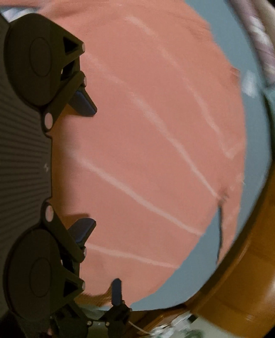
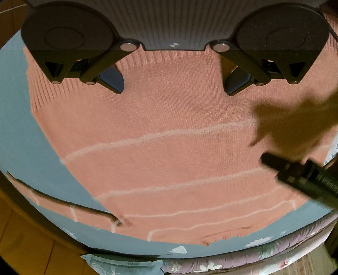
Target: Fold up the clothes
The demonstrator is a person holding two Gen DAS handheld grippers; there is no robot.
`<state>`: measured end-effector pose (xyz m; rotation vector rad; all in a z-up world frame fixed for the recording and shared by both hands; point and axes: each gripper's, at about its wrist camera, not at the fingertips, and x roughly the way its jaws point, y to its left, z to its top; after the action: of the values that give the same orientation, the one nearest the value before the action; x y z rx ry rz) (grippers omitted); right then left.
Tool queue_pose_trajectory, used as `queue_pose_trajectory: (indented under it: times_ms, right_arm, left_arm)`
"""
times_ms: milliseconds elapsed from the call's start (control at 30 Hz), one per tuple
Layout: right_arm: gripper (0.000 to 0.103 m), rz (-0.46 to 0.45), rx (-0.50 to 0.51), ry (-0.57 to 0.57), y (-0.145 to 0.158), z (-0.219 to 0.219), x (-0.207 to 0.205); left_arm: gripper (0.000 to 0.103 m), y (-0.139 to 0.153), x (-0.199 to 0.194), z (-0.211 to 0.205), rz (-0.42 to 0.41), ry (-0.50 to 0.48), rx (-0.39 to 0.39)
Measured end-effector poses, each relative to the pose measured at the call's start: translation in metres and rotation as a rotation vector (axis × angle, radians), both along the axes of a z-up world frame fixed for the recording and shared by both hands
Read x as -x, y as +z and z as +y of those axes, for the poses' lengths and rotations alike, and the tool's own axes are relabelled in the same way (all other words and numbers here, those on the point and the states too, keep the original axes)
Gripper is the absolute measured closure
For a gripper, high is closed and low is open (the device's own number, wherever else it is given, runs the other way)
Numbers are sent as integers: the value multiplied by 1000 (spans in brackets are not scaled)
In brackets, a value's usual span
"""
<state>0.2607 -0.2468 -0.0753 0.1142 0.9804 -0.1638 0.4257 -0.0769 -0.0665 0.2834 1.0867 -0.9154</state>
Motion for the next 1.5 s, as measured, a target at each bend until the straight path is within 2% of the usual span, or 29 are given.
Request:
queue_pose_trajectory:
  times_ms: [200, 367, 500, 667, 767, 867, 1200, 1300, 1400, 1500]
  right_arm:
    - [0, 40, -6, 4, 2, -1, -6]
    - [0, 63, -7, 3, 4, 2, -7]
    - [0, 75, -10, 8, 4, 1, -9]
    - [0, 99, -11, 9, 4, 0, -15]
    - [0, 104, -9, 6, 4, 1, -15]
    - [0, 103, -5, -6, 4, 3, -14]
    - [0, 94, -8, -7, 4, 6, -10]
    - [0, 105, -5, -2, 6, 6, -12]
    - [0, 123, -4, 6, 7, 5, -15]
    - [0, 114, -5, 6, 7, 5, -14]
  left_arm:
    - [1, 8, 7, 31, 57, 105, 38]
    - [1, 1, 12, 63, 47, 225, -25]
    - [1, 4, 31, 89, 57, 237, 21]
    - [1, 18, 25, 90, 10, 259, 61]
    - [1, 19, 15, 82, -15, 247, 72]
    - [1, 9, 13, 80, 11, 250, 27]
    - [1, 16, 62, 99, -61, 99, -64]
    - [1, 22, 62, 94, -85, 107, -23]
    - [1, 27, 63, 77, -154, 77, 12]
    - [1, 26, 70, 60, -170, -16, 63]
